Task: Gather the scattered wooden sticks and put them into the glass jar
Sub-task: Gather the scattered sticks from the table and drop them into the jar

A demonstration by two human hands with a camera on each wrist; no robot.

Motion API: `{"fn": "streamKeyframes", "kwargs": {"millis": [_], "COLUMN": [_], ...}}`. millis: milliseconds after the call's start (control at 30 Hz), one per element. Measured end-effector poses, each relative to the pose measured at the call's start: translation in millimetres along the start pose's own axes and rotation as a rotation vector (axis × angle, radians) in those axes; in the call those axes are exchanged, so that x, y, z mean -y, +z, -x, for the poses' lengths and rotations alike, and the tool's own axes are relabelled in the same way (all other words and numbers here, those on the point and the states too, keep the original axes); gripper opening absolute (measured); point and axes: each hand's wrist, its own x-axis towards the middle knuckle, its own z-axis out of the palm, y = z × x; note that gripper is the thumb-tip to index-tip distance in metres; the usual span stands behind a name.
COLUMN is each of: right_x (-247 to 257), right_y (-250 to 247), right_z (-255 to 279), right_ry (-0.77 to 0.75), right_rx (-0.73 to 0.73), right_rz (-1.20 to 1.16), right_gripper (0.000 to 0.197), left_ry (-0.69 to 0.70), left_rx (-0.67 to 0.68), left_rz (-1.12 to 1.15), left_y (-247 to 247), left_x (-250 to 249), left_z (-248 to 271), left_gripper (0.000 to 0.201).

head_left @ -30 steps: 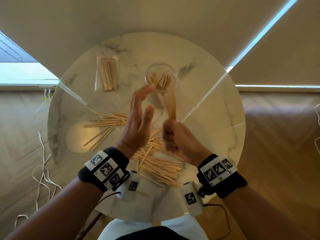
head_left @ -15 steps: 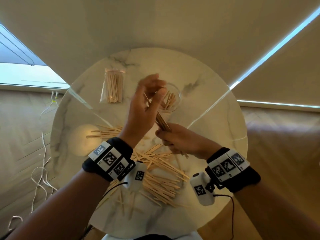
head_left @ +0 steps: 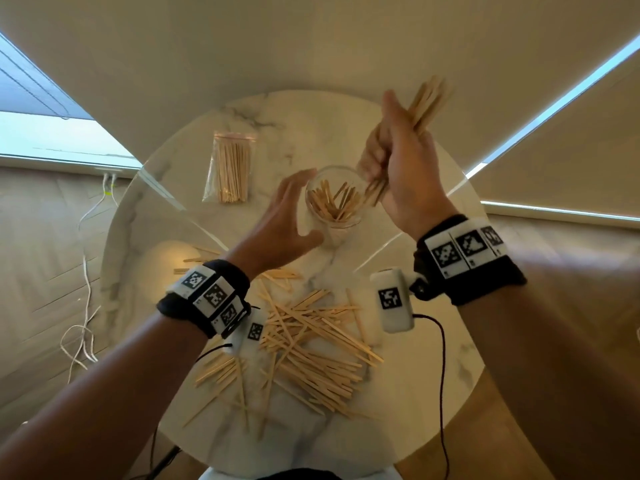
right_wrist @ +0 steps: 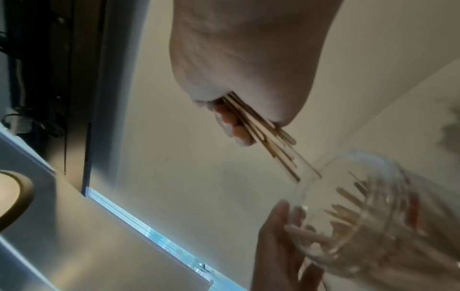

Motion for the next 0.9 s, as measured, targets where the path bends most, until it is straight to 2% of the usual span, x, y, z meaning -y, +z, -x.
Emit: {"fn": "streamKeyframes", "kwargs": {"millis": [67, 133, 200, 267, 400, 467, 567, 700, 800, 900], "right_x": [-12, -29, -39, -37, -20, -26, -41, -23, -9, -25], "right_y": [8, 7, 1, -10, -25, -21, -5, -5, -16, -7], "right_z": [-8, -12, -12, -13, -20, -23, -27, -29, -34, -39], "right_ry": [-0.039, -0.002, 0.066, 0.023, -0.031, -0.047, -0.016, 0.058, 0.056, 0.020], "right_rx": [-0.035, 0.017, 0.154, 0.262, 0.367, 0.383, 0.371, 0.407, 0.327, 0.311], "right_rz": [0.079, 0.347, 0.675, 0.945, 1.291, 1.369, 1.358, 1.312, 1.392, 1.520], "right_gripper": [0.058, 0.051, 0.037, 0.025, 0.033, 0.029, 0.021, 0.026, 0.024, 0.017], "left_ry": [-0.026, -0.050, -0.045, -0.033, -0.006, 0.000, -0.013, 0.010, 0.041, 0.031], "left_rx": [0.033, 0.009, 0.001, -0.001, -0.041, -0.055, -0.059, -0.057, -0.052, -0.050], "left_rz": [-0.015, -0.002, 0.026, 0.040, 0.040, 0.050, 0.053, 0.050, 0.035, 0.040], "left_y": [8, 12, 15, 15, 14, 15, 16, 13, 12, 13], "left_x": [7, 12, 17, 20, 25, 27, 27, 29, 29, 30], "left_z": [-1, -3, -4, -3, -2, -3, -4, -4, -3, -3], "left_gripper": [0.110, 0.115, 0.112, 0.108, 0.102, 0.101, 0.100, 0.096, 0.095, 0.096]}}
